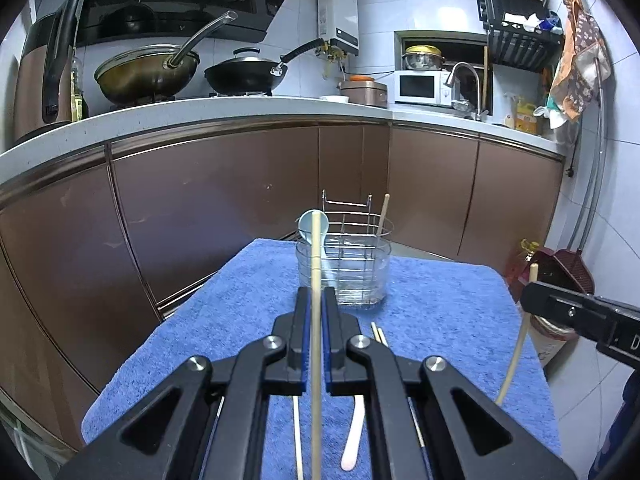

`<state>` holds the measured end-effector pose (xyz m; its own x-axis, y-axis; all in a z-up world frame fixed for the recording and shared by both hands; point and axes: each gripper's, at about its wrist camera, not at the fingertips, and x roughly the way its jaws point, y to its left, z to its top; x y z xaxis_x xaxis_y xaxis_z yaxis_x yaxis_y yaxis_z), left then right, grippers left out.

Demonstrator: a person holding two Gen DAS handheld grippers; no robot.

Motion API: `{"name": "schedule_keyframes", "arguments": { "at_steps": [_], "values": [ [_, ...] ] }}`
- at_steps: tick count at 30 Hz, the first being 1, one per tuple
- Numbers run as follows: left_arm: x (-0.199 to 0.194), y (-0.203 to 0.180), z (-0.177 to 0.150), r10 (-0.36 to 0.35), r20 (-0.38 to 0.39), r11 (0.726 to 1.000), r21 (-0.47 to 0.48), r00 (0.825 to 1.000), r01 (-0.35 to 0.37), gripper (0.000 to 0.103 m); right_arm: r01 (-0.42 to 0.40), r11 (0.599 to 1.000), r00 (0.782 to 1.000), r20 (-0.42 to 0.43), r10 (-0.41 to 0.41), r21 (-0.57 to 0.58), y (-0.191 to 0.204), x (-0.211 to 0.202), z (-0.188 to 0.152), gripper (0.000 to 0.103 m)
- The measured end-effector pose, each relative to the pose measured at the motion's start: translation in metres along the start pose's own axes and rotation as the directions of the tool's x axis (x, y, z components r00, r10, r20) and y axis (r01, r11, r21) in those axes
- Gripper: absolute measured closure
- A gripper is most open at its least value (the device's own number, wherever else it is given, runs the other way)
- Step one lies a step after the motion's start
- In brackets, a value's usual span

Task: Organize utensils
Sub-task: 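Lift both held chopsticks upright and carry them above the clear holder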

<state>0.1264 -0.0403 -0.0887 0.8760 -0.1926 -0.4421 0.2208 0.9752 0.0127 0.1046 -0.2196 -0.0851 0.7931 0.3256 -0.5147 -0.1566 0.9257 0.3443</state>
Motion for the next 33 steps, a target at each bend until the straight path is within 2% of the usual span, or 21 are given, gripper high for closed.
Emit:
{"name": "schedule_keyframes", "arguments": {
  "at_steps": [19, 33],
  "values": [
    [0.03, -0.017, -0.004, 0.067, -0.038, 0.996, 0.066, 0.997, -0.065, 0.099, -0.042, 0.999, 0.999, 0.012, 0.042, 0.005, -0.02, 0.011, 0.008, 0.097],
    [0.04, -0.026, -0.002, 0.078, -0.061, 0.993, 0.091, 0.995, -0.072, 0.099, -0.05, 0.999, 0.998, 0.032, 0.049, 0.017, -0.034, 0.005, 0.013, 0.097]
  ]
}}
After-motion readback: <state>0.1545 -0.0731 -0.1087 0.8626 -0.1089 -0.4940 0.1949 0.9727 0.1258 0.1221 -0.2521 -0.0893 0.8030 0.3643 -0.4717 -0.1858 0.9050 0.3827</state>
